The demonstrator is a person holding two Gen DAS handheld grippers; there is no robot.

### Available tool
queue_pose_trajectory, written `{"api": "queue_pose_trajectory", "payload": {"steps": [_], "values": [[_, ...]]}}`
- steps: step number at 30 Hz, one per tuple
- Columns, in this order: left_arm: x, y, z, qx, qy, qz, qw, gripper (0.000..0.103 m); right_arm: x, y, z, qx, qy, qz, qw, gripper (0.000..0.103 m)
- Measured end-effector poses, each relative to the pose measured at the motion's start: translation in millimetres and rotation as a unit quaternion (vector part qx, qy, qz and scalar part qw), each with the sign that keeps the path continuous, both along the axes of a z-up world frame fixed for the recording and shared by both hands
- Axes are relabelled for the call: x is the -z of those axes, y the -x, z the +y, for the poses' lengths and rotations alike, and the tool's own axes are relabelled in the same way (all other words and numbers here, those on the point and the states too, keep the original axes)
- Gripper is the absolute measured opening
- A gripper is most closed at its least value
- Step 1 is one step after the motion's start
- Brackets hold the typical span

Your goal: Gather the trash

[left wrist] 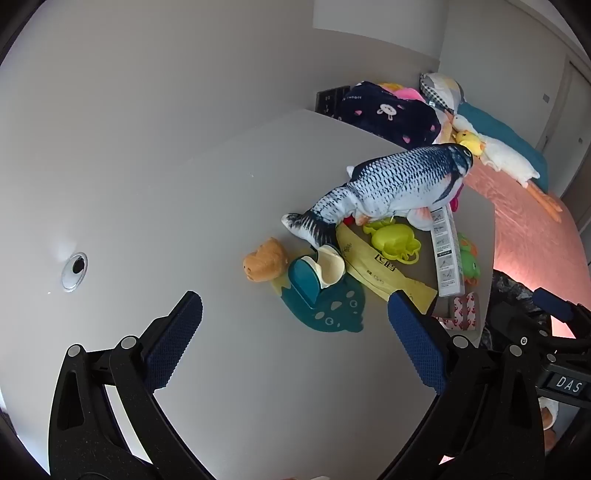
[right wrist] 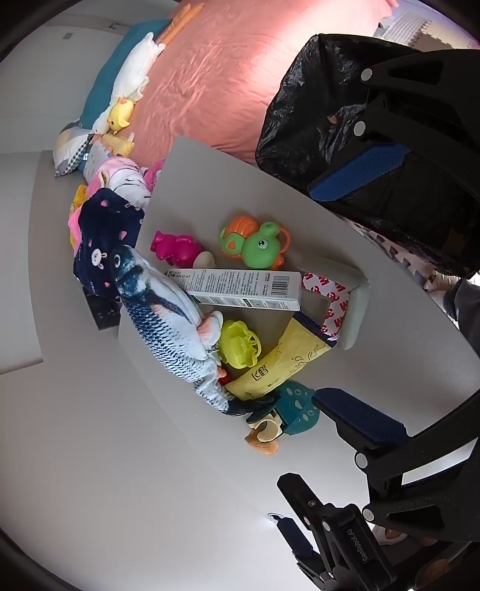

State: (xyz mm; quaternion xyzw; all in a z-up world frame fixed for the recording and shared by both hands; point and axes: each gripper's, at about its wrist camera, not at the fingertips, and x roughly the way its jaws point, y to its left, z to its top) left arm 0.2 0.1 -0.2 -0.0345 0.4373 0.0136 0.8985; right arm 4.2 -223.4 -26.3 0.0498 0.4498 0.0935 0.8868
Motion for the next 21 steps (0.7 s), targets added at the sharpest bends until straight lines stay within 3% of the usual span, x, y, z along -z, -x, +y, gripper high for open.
{"api": "queue_pose_trajectory", "payload": {"steps": [21], "values": [[-2.2,4.2,2.8,-0.006,-0.015,-0.006,0.9998,0.097,4.4,0.4,1.3,-0.001,0.002,0.008,1.000,0.101]]}}
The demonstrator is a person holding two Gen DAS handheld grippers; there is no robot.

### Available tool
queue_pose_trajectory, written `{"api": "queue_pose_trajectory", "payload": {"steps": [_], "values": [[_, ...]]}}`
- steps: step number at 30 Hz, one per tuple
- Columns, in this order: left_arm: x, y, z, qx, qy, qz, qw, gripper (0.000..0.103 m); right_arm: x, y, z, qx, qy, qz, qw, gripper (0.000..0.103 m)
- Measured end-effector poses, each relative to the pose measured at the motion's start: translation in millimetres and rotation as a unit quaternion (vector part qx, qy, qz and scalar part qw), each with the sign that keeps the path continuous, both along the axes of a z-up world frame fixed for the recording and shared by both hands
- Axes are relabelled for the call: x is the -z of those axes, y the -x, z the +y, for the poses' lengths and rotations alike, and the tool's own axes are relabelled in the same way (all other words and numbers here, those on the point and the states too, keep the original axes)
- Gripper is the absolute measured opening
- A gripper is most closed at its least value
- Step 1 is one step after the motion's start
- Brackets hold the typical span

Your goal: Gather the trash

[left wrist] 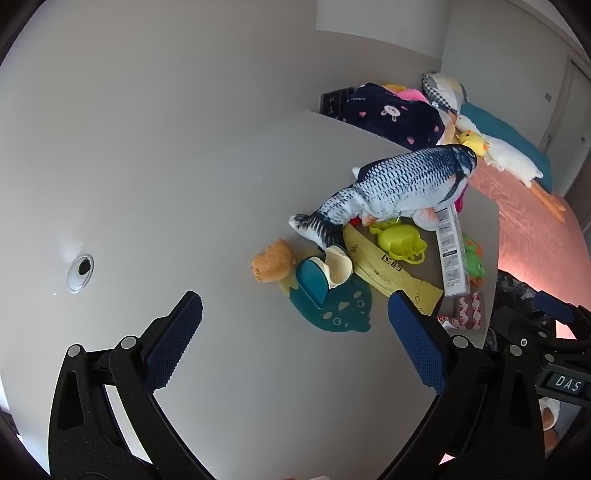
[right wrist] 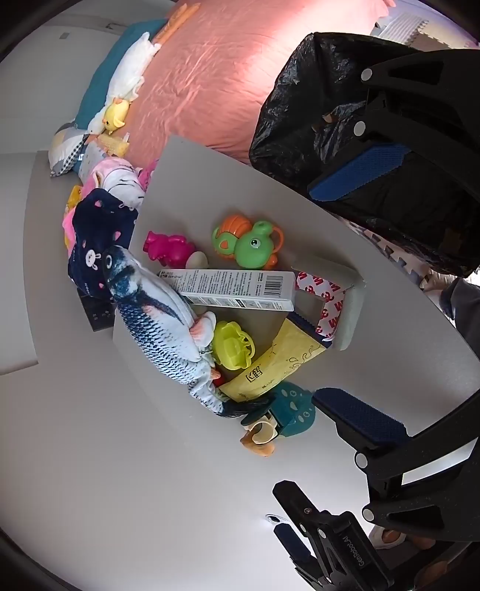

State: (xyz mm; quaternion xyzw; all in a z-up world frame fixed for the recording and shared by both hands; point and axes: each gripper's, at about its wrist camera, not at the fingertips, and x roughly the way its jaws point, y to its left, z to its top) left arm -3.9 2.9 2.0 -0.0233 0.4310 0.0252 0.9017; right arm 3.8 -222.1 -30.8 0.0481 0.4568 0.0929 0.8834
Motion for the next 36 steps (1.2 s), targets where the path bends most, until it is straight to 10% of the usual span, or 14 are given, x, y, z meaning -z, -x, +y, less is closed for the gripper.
{"api": "queue_pose_trajectory", "payload": {"steps": [36], "values": [[4.3,-1.8,-1.0,0.007,0.005,0.010,0.9999,0.097,5.1,-1.6,2.4,-0.005,0.003,0.013,1.000,0.101]]}}
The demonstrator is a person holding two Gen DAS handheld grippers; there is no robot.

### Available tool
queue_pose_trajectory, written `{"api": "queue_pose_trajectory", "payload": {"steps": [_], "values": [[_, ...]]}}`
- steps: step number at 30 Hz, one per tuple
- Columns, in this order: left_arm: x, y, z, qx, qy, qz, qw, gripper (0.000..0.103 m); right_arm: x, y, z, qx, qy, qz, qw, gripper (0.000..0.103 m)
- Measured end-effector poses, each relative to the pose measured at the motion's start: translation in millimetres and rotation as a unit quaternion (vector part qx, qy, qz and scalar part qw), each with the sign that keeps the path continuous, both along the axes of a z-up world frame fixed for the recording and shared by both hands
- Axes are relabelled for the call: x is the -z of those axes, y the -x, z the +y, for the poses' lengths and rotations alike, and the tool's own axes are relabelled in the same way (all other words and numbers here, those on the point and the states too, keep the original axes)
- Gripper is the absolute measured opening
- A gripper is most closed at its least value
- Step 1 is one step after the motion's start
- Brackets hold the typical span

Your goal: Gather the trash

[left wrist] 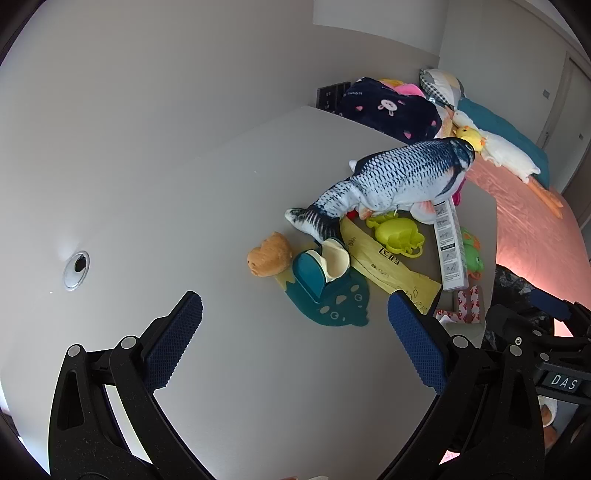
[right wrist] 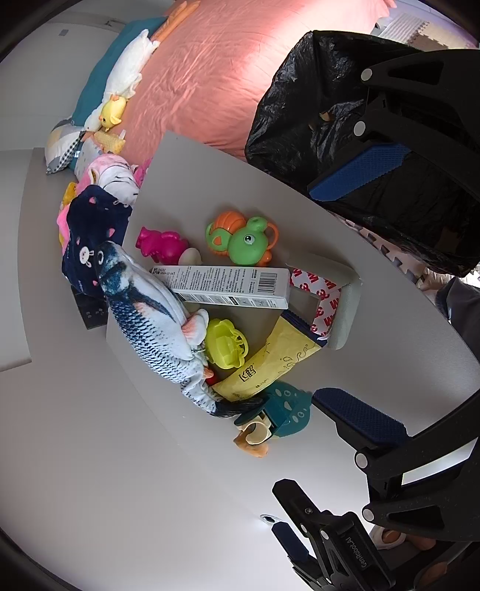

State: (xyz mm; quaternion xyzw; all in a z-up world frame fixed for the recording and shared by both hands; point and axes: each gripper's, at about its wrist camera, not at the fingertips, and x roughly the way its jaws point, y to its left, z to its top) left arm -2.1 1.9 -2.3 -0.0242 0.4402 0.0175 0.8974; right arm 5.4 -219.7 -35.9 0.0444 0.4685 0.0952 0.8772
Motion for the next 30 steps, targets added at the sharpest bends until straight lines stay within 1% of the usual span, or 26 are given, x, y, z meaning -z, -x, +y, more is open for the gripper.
{"api": "queue_pose_trajectory", "payload": {"steps": [16,22,30], "values": [[0,1,-2,0.003,-0.004,-0.003,1.0000,0.097,2,0,0,-0.001,0.000,0.005,1.000,0.101],[2,-1,0,0.003,0.003,0.000,1.0000,0.097,3,0,0,-0.002,0.001,0.008,1.000,0.101],[6,-2,10,-0.008,0.002,-0.001,1.0000,0.097,14,-2,-3,-0.004,-0.007,0.014,1.000,0.101]]}}
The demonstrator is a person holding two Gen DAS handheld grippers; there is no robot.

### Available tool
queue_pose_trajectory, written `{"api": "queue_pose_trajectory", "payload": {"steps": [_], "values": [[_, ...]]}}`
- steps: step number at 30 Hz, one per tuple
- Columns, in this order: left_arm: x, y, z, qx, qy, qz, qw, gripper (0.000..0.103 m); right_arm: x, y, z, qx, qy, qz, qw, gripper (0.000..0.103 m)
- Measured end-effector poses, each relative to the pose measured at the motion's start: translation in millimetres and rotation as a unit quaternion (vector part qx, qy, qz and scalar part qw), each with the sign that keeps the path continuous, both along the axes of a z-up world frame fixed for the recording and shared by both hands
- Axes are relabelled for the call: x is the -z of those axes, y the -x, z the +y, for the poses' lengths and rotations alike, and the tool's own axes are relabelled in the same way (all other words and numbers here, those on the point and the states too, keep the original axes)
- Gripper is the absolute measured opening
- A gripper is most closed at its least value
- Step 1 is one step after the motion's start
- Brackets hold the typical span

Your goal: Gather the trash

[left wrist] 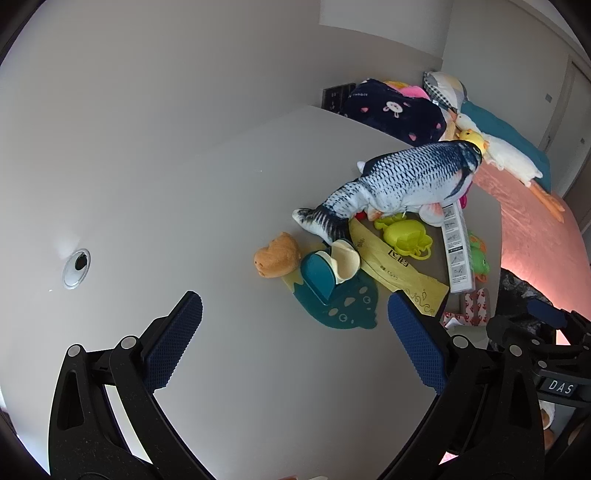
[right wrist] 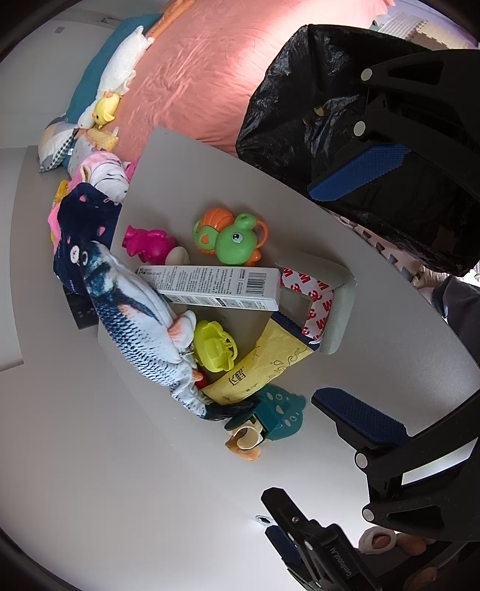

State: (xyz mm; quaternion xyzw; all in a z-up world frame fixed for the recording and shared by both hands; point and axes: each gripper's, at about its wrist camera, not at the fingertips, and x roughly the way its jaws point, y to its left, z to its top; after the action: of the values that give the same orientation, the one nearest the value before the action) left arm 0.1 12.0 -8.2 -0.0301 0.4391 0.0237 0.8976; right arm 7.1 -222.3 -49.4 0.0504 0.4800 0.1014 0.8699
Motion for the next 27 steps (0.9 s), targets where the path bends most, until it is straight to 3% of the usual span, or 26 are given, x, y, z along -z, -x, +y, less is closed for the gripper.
{"api": "queue_pose_trajectory", "payload": {"steps": [6,18,24,27], "values": [[9,-4,10,-0.012,0.008,0.014,0.9998,0.097,15,-3,2,-0.014,-0.016,0.014,1.000,0.101],[26,-19,24,-0.011,0.010,0.036,0.9992,0.097,37,-14,24,-0.035,0.027,0.026,0.999,0.101],[34,-31,30,-0.012,0.004,0.040,0.9991,0.097,46,-19,29,-0.043,0.050,0.035,0.997,0.080],[36,-38,34,-0.014,-0.003,0.041,0.9991,0.097,48,-20,31,-0.046,0.062,0.027,0.997,0.074]]}}
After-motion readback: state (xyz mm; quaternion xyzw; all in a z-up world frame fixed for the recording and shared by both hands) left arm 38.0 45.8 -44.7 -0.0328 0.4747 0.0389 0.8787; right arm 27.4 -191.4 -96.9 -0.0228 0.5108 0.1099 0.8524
